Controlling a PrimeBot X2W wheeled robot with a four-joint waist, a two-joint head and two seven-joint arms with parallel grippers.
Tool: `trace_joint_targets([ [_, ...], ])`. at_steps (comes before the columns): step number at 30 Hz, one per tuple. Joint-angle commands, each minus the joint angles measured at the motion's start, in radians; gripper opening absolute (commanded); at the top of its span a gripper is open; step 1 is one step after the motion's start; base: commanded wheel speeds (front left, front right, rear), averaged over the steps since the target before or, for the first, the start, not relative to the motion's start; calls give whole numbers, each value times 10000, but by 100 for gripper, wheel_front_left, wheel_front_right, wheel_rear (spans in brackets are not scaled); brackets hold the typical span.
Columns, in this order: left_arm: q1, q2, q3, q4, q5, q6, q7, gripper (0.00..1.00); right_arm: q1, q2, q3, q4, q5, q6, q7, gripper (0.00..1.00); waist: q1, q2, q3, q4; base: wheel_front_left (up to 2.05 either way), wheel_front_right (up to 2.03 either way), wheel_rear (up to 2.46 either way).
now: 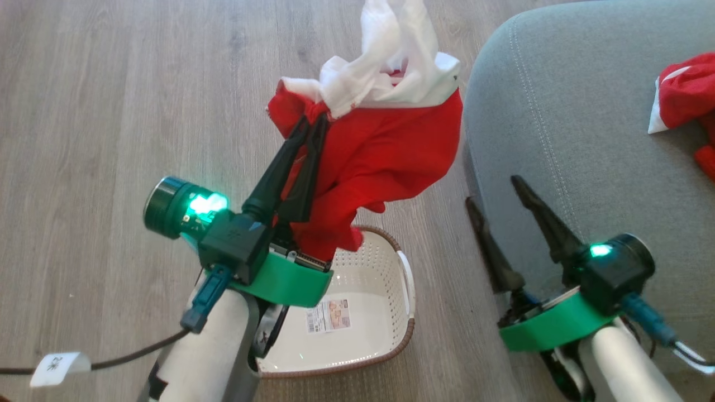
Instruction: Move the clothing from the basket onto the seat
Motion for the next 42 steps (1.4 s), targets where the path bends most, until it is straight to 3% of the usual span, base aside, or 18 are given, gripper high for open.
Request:
trace_joint_targets([
  [1,-643,-5,234,-322,-47,-40,-47,0,-330,-175,318,-412,-167,69,6,100,0,0,3,-10,0,0,0],
  [10,-785,-7,-129,-63,-195,-47,-47,0,-842,-580,1486,-901,-1876,69,6,100,0,0,0,-29,0,0,0],
  [23,-904,-8,-885,-134,-382,-24,-47,0,-1655,-547,2276,-314,-3431,69,6,100,0,0,-88,227,0,0,0],
  [42,-809,-8,-2019,386,-661,-379,-47,0,-1829,142,1899,-396,-3763,69,6,100,0,0,-229,485,0,0,0],
])
